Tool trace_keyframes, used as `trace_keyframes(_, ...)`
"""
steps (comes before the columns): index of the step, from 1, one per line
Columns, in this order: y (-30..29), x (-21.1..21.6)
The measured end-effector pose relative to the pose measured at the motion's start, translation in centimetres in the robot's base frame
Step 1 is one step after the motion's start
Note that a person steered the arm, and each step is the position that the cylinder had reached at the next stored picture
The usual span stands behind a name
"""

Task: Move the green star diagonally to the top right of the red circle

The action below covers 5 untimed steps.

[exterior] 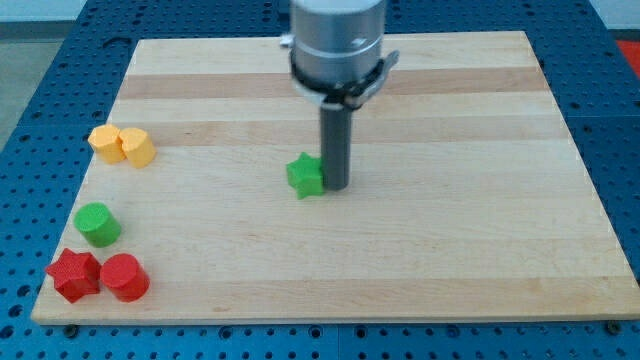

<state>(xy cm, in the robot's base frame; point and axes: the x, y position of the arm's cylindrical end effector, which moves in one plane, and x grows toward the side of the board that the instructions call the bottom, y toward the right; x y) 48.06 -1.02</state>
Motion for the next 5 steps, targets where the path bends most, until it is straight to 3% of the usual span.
trace_keyframes(1, -1.0, 0.4)
trace_keyframes(3, -0.4, -6.0)
trace_keyframes(4, -4.4, -4.8)
trace_keyframes(5, -9.8, -0.4)
